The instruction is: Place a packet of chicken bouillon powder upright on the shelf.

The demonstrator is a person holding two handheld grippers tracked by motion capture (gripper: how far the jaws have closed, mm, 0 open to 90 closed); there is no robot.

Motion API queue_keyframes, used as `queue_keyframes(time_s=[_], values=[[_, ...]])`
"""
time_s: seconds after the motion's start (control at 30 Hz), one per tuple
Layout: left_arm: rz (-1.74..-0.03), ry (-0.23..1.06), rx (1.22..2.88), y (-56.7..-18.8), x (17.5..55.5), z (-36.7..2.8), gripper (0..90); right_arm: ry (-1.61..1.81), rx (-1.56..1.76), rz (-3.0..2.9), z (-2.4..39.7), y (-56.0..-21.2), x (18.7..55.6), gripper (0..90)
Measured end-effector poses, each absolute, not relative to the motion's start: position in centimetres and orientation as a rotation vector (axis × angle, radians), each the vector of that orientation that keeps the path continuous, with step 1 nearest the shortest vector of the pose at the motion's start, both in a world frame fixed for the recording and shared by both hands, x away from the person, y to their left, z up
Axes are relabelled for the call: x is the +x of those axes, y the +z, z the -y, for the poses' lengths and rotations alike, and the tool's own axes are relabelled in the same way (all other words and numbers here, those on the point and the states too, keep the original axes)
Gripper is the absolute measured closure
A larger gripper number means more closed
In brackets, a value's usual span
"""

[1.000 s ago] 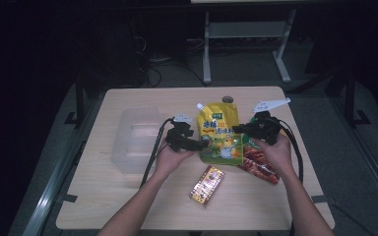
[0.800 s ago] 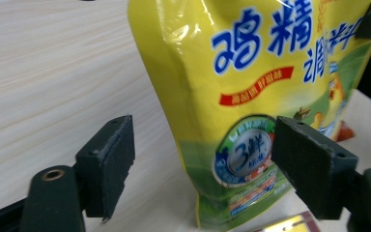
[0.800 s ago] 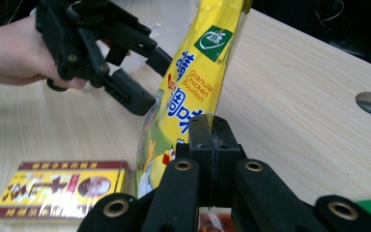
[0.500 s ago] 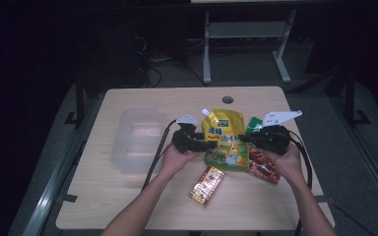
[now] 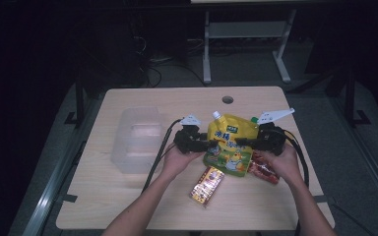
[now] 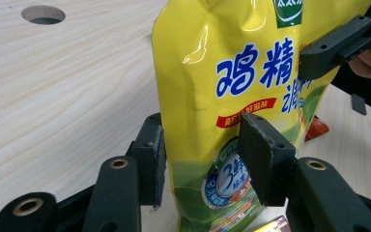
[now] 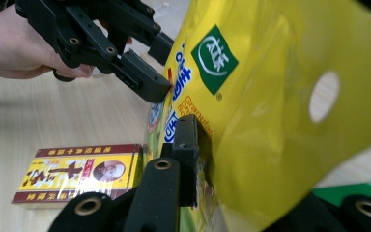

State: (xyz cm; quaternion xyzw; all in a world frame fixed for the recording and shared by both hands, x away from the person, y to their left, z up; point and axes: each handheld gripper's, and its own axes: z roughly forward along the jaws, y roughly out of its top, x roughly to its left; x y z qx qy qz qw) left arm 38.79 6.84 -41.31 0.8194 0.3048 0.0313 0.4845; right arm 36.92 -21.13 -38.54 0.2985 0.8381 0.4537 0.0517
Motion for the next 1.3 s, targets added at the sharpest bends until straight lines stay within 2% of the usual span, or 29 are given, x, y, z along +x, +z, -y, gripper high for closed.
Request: queue_keyframes(time_s=[0.07, 0.13, 0.3, 0.8, 1.3], values=[[-0.746, 0.109, 2.004, -41.1, 38.7, -6.8, 45.4, 1.371, 0.940, -2.570, 21.2, -38.5, 37.0, 86.9], [-0.749, 0.130, 2.009, -41.1, 38.5, -6.8, 42.4, 1.379, 0.945, -2.576, 21.2, -38.4, 37.0, 89.5], [-0.754, 0.174, 2.033, -40.4, 38.1, -7.3, 37.0, 1.388, 0.921, -2.569, 21.1, -37.9, 36.7, 89.8], [-0.686, 0.217, 2.084, -39.5, 34.9, -8.6, 29.2, 1.354, 0.933, -2.523, 20.5, -35.4, 36.6, 90.0], [-0.611, 0.228, 2.107, -40.1, 31.0, -9.7, 26.9, 1.325, 0.915, -2.514, 18.6, -33.0, 37.6, 90.0]])
